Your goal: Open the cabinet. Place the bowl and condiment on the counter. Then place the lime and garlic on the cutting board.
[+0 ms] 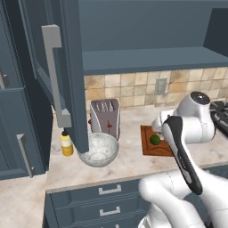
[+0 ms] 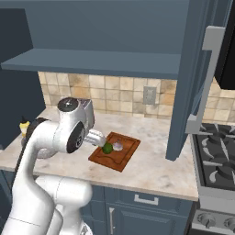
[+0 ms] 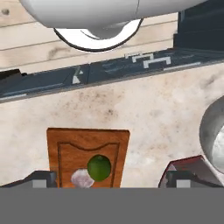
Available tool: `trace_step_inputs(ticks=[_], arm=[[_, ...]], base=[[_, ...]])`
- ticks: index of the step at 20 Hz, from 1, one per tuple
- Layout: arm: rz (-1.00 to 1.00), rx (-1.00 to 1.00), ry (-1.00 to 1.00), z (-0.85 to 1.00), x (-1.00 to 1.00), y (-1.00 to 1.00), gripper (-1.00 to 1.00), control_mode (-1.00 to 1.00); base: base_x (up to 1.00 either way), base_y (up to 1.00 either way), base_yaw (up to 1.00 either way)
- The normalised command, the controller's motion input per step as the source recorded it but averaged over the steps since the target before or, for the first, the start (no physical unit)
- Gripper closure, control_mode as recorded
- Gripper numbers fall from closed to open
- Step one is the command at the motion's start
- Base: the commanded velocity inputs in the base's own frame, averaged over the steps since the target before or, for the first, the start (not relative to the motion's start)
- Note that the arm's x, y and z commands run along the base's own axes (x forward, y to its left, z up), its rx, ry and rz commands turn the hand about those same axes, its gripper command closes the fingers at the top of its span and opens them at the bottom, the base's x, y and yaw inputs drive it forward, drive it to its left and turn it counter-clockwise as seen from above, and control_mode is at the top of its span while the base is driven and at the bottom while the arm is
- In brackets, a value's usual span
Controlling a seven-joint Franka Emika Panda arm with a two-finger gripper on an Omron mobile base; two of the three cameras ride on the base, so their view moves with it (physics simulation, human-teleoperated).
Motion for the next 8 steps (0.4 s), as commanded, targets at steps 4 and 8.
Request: trace_step_inputs(ticks=[4,8], arm=[[0.0,-0.23,-0.19,1.0,-0.56,0.59,-1.0,-1.0],[0.0,-0.17,-0.15,0.92,-0.5,0.47,-1.0,-1.0]], base=[[0.0,0.0,0.0],[0.0,0.0,0.0]])
